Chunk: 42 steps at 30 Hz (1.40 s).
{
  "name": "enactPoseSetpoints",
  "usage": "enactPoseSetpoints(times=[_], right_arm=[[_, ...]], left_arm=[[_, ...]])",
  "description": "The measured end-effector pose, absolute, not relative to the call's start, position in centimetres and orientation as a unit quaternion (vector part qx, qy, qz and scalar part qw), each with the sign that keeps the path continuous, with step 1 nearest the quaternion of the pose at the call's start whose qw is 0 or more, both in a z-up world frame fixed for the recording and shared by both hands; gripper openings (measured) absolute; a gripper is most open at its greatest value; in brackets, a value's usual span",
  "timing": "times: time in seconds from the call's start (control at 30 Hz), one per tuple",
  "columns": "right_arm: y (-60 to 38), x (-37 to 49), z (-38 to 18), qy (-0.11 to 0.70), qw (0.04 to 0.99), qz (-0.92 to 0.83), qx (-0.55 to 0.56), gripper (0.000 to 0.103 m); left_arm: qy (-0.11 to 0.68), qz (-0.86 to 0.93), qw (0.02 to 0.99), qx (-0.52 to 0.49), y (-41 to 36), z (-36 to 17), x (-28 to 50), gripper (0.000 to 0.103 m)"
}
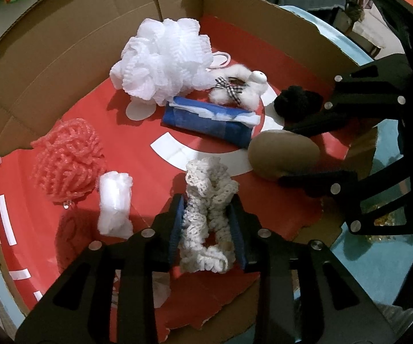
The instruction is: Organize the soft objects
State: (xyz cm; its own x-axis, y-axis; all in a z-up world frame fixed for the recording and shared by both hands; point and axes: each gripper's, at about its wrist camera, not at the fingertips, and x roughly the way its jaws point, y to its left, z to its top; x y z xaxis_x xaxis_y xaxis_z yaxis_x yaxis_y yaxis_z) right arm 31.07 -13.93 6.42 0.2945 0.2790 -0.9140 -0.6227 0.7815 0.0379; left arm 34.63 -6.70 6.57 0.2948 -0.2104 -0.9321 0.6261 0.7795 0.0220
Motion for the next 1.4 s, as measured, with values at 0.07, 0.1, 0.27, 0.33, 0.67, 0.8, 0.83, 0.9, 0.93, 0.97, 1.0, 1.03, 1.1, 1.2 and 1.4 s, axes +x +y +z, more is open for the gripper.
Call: enactPoseSetpoints(times=[0.07, 0.1, 0.27, 0.33, 0.67, 0.8, 0.83, 0.9, 0.93, 0.97, 1.0, 1.03, 1.1, 1.2, 1.4], right_arm=[[-13.8, 31.0, 6.6, 0.519, 0.788, 0.286, -0.166, 0.043], [-13.8, 31.0, 6.6, 0.519, 0.788, 0.286, -0.167, 0.044], [-13.9, 30.9, 6.6, 0.516, 0.789, 0.285, -0.171, 0.048], [-14.0, 30.9, 6.7, 0.515, 0.791, 0.284, -0.171, 0.050], [-14.6, 30.2, 8.3, 0.499, 0.811, 0.265, -0.155, 0.069], [-15.4, 29.3, 9.7, 0.490, 0.825, 0.246, -0.138, 0.082], [-15.5, 29.1, 9.9, 0.488, 0.828, 0.241, -0.135, 0.083], [-15.7, 28.5, 10.7, 0.482, 0.836, 0.225, -0.131, 0.087], [-15.7, 28.3, 11.0, 0.481, 0.839, 0.220, -0.128, 0.088], [-16.1, 28.1, 11.4, 0.481, 0.841, 0.215, -0.121, 0.090], [-16.3, 27.8, 11.7, 0.480, 0.845, 0.206, -0.113, 0.093], [-16.4, 27.6, 11.9, 0.479, 0.847, 0.200, -0.110, 0.094], [-16.5, 26.9, 12.4, 0.474, 0.855, 0.180, -0.105, 0.098], [-16.5, 26.6, 12.5, 0.477, 0.860, 0.159, -0.090, 0.100], [-17.0, 26.0, 12.1, 0.483, 0.866, 0.113, -0.067, 0.100]], left_arm=[[0.530, -0.269, 0.780, 0.198, -6.9, 6.5, 34.7, 0.047], [0.529, -0.267, 0.780, 0.198, -7.0, 6.5, 34.6, 0.051], [0.522, -0.268, 0.786, 0.195, -7.5, 7.0, 34.3, 0.051], [0.521, -0.265, 0.787, 0.195, -7.5, 7.1, 34.3, 0.051], [0.514, -0.238, 0.809, 0.154, -5.4, 9.3, 33.2, 0.061], [0.509, -0.219, 0.822, 0.130, -3.9, 10.3, 32.1, 0.068], [0.506, -0.213, 0.827, 0.122, -3.4, 10.5, 31.7, 0.068], [0.504, -0.202, 0.833, 0.109, -2.8, 10.9, 30.9, 0.068], [0.502, -0.193, 0.837, 0.103, -2.4, 11.1, 30.5, 0.068], [0.499, -0.185, 0.841, 0.098, -2.1, 11.3, 30.1, 0.068], [0.496, -0.176, 0.846, 0.091, -1.6, 11.5, 29.6, 0.069], [0.494, -0.169, 0.849, 0.084, -1.1, 11.6, 29.2, 0.070], [0.491, -0.156, 0.854, 0.074, -0.7, 11.8, 28.7, 0.072], [0.483, -0.128, 0.863, 0.068, 0.2, 11.9, 27.9, 0.072], [0.485, -0.094, 0.869, 0.032, 1.8, 11.2, 27.1, 0.072]])
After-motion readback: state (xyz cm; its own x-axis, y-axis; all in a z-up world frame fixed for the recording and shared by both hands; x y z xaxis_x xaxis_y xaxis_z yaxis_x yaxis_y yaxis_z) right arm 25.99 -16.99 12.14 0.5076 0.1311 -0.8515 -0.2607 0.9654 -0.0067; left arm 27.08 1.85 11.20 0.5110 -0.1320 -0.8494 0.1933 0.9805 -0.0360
